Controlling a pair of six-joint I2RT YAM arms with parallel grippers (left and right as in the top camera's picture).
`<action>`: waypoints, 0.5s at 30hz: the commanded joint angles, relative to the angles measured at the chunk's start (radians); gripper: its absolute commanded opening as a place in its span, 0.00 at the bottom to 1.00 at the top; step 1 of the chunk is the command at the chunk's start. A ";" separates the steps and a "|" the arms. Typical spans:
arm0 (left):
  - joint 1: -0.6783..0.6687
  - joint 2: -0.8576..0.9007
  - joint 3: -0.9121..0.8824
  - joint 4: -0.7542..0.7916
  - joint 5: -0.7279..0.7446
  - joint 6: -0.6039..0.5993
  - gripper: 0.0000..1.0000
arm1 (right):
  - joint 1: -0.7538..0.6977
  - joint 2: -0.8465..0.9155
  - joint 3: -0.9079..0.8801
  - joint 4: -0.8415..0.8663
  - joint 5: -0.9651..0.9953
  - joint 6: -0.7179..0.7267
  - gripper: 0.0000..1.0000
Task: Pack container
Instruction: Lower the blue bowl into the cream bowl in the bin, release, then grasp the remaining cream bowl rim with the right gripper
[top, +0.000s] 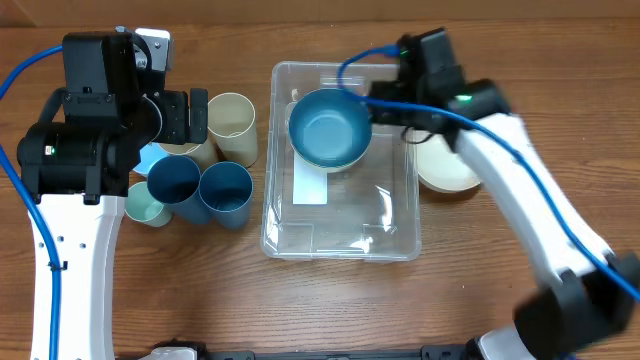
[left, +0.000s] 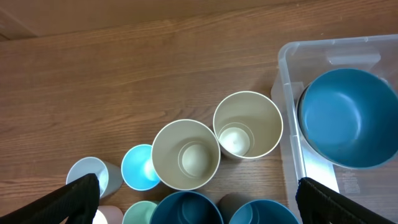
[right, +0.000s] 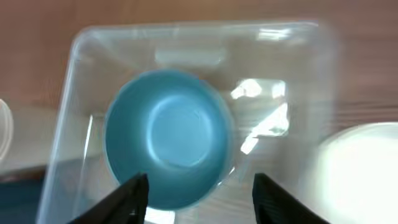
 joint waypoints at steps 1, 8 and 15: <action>0.002 0.000 0.026 0.001 -0.001 0.016 1.00 | -0.115 -0.149 0.061 -0.089 0.194 0.079 0.64; 0.002 0.000 0.026 0.001 -0.001 0.016 1.00 | -0.441 -0.093 -0.001 -0.205 0.116 0.101 0.67; 0.002 0.000 0.026 0.000 -0.001 0.016 1.00 | -0.568 0.132 -0.150 -0.174 -0.029 0.096 0.64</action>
